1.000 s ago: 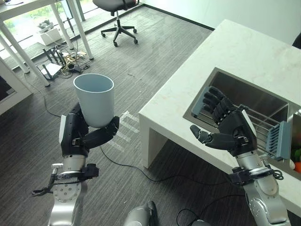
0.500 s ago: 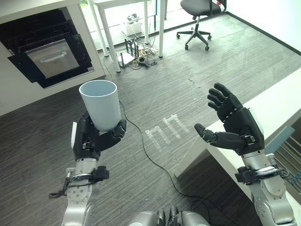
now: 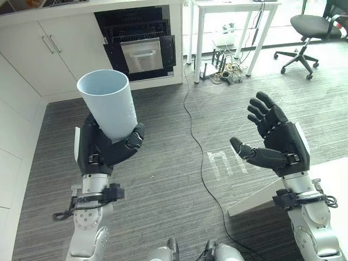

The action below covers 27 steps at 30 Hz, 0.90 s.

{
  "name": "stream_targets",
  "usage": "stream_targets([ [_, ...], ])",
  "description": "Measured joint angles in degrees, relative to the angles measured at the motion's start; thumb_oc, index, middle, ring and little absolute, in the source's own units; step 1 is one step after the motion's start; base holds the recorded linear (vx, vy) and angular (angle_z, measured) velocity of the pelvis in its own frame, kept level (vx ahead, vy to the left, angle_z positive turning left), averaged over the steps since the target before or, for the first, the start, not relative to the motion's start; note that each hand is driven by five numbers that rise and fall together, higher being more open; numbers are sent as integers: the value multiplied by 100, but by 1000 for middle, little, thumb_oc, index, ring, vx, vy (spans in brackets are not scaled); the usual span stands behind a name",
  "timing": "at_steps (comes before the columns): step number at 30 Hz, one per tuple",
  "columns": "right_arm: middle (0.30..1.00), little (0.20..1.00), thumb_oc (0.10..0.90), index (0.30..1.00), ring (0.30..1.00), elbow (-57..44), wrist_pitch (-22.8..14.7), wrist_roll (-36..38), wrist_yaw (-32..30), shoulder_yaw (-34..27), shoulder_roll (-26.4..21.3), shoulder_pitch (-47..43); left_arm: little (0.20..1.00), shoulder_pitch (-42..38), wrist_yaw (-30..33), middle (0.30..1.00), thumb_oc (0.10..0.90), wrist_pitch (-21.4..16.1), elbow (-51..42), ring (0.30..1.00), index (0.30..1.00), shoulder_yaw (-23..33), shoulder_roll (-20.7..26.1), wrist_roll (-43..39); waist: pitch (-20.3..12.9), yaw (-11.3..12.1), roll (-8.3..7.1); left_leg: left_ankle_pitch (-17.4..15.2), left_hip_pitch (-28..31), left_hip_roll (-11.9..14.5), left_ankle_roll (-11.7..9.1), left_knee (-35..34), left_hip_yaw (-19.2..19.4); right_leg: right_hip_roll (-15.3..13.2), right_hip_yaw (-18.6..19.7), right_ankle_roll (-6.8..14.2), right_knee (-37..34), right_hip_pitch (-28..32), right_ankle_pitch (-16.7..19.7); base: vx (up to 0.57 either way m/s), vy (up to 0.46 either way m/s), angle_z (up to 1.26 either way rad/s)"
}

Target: Place the dishes in the dishwasher.

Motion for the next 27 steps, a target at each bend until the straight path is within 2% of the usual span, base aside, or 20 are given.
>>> stream_targets([
  [3, 900, 900, 800, 900, 900, -9, -1, -13, 6, -3, 9, 19, 300, -2, 15, 300, 400, -16, -1, 300, 300, 9, 1, -18, -16, 29, -5, -24, -114, -80, 11, 108, -61, -90, -59, 82, -42, 5, 83, -10, 86, 26],
  [5, 900, 900, 800, 900, 900, -19, -1, -45, 0, -1, 9, 15, 300, -23, 26, 300, 400, -31, 0, 300, 300, 9, 1, -156, -42, 69, -8, -11, -250, -148, 33, 196, -181, -177, -269, 135, -107, 46, 135, -1, 72, 47],
  [10, 900, 900, 800, 900, 900, -20, -1, -47, 5, 16, 14, -108, 300, -15, 265, 300, 400, -43, 0, 300, 300, 154, 1, -162, -79, 353, -54, 12, -374, -183, 70, 376, -193, -251, -504, 188, -137, 97, 169, -12, 46, 28],
  [16, 900, 900, 800, 900, 900, -20, -2, -92, 7, 38, 20, -129, 300, 18, 261, 300, 400, -44, -1, 300, 300, 170, 1, -161, -168, 325, -193, -12, -394, -168, 36, 360, -249, -243, -529, 189, -141, 102, 186, 28, -20, 2],
  [17, 900, 900, 800, 900, 900, -20, -2, -93, 110, 37, 21, -10, 300, 155, 256, 300, 400, -44, -1, 300, 300, 221, 1, -161, -208, 319, -214, 21, -392, -91, 84, 371, -242, -163, -520, 183, -157, 101, 184, 20, -46, 0],
  [18, 900, 900, 800, 900, 900, -12, -1, 18, 227, 28, 17, -15, 300, 158, 407, 300, 400, -58, -6, 300, 300, 131, 13, -61, -209, 257, -202, 61, -406, -126, 175, 382, -322, -48, -254, 186, -87, 56, 176, 0, -54, 39],
  [19, 900, 900, 800, 900, 900, -15, -3, 269, 424, 39, 19, -6, 300, 155, 674, 300, 400, -58, 10, 300, 300, -16, 22, 100, -215, -23, -192, 130, -390, -206, 335, 330, -480, -60, 496, 361, 238, -148, 33, -1, -46, 39],
  [20, 900, 900, 800, 900, 900, -16, -2, 364, 453, 57, 16, -19, 300, 153, 709, 300, 400, -59, 15, 300, 300, -125, 23, 127, -215, -65, -191, 119, -389, -214, 321, 305, -466, -46, 685, 420, 273, -238, -46, -1, -45, 38],
  [22, 900, 900, 800, 900, 900, -21, -2, 360, 441, 59, 41, -9, 300, 149, 708, 300, 400, -61, 79, 300, 300, -280, 21, 191, -222, -163, -199, 74, -395, -246, 278, 349, -472, 48, 827, 395, 95, -256, 20, -1, -10, 2],
  [23, 900, 900, 800, 900, 900, -22, -1, 354, 390, 63, 30, 5, 300, 154, 711, 300, 400, -60, 131, 300, 300, -389, 23, 296, -243, -169, -152, 69, -395, -223, 248, 353, -464, 91, 867, 375, 46, -214, 59, -1, -21, -5],
  [27, 900, 900, 800, 900, 900, -22, 1, 342, 288, 91, -40, 40, 300, 153, 682, 300, 400, -62, 128, 300, 300, -449, 22, 344, -250, -243, -136, 112, -394, -121, 167, 335, -448, 204, 881, 341, -9, -215, 84, 3, -34, -7],
])
